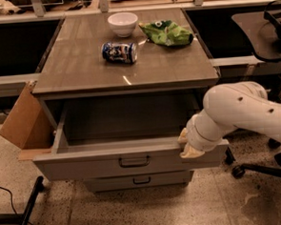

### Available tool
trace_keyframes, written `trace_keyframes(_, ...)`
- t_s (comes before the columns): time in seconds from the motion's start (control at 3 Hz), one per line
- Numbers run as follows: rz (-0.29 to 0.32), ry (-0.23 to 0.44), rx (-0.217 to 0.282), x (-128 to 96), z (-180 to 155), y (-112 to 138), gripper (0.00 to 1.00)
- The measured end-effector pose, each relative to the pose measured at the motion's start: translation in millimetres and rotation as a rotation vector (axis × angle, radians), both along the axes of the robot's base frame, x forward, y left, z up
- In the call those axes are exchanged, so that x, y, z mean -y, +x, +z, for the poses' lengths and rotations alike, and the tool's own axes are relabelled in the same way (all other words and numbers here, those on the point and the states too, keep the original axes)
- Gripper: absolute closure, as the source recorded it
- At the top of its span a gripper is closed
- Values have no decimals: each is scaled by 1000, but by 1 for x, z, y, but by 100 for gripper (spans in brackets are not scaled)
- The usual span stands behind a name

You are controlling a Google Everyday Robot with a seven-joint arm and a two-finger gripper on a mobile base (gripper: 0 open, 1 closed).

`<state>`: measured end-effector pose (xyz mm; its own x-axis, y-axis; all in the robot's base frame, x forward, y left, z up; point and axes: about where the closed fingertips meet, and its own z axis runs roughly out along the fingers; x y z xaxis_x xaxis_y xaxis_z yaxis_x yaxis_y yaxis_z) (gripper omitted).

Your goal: Open top drawer

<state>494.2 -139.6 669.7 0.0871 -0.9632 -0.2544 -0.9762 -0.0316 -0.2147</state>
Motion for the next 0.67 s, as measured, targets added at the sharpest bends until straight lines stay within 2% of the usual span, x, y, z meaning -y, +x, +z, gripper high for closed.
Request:
trace_keyframes(0.33, 0, 31, -28, -4, -2, -21, 100)
trace_keyframes(0.67, 0, 31, -28, -4, -1, -21, 100)
